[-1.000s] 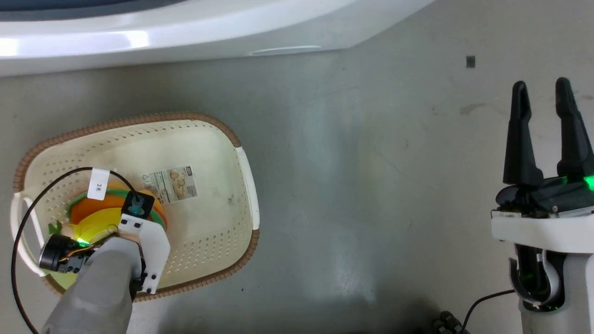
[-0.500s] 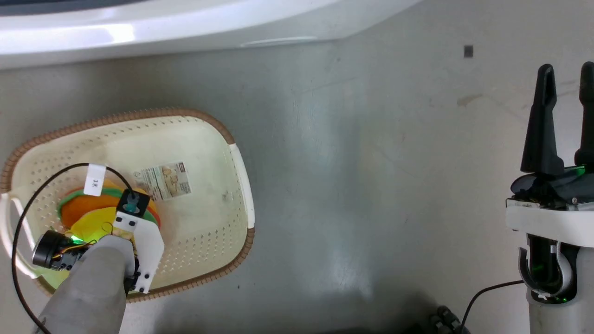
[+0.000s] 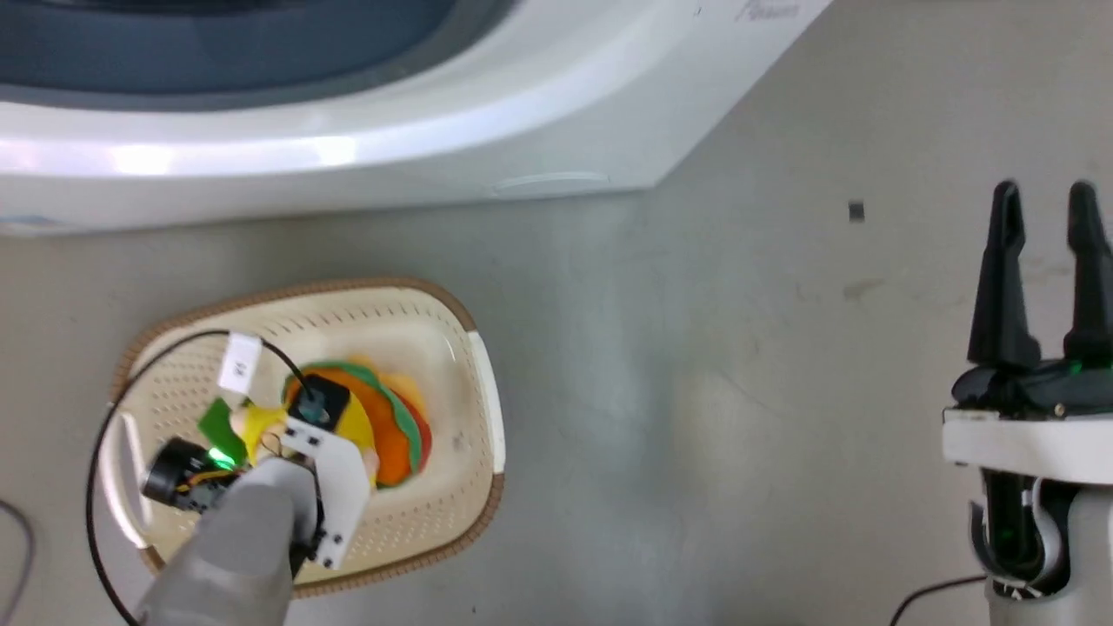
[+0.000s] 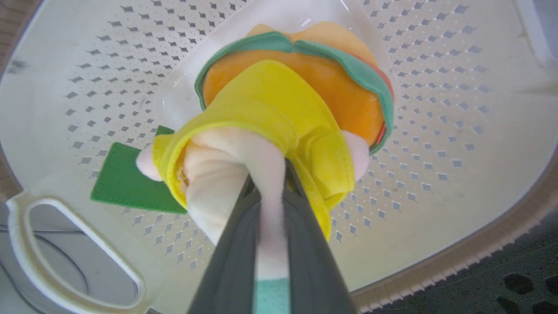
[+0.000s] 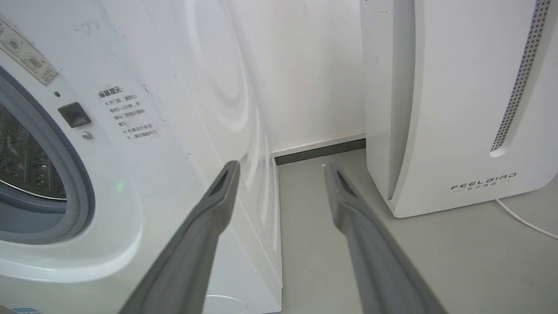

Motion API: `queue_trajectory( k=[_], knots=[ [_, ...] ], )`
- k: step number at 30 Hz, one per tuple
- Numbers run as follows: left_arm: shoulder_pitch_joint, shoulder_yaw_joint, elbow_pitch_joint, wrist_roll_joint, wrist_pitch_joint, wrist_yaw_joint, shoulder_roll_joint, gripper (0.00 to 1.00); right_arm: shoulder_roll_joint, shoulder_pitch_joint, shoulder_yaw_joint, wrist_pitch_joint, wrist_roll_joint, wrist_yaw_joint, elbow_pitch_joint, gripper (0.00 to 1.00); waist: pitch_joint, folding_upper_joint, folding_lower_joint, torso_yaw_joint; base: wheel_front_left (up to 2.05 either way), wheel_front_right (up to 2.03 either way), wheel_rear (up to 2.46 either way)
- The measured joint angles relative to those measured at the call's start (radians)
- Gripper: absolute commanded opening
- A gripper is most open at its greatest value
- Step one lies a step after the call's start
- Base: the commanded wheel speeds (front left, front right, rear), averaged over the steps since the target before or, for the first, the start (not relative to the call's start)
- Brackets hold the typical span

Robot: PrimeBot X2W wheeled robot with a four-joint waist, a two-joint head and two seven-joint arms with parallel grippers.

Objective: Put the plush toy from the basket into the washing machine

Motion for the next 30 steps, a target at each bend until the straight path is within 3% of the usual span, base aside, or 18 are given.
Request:
queue_trajectory(
  k=[14, 22, 30],
  knots=[
    [0.110, -0.019, 0.002, -0.042, -0.182, -0.034, -0.079, 0.00, 0.000, 0.131, -0.022, 0.000, -0.017, 0.000, 0.052, 1.00, -0.252, 0.0000, -0.0001, 0.057, 0.00, 0.00, 0.00],
    [0.150, -0.016, -0.011, -0.075, -0.270, -0.042, -0.090, 0.00, 0.000, 0.199, -0.030, 0.000, -0.026, 0.000, 0.063, 1.00, -0.375, 0.0001, -0.0001, 0.103, 0.00, 0.00, 0.00],
    [0.176, 0.002, -0.121, -0.095, -0.298, -0.029, -0.088, 0.00, 0.000, 0.234, -0.032, 0.000, -0.027, 0.000, 0.062, 1.00, -0.452, 0.0001, -0.0001, 0.139, 0.00, 0.00, 0.00]
  ],
)
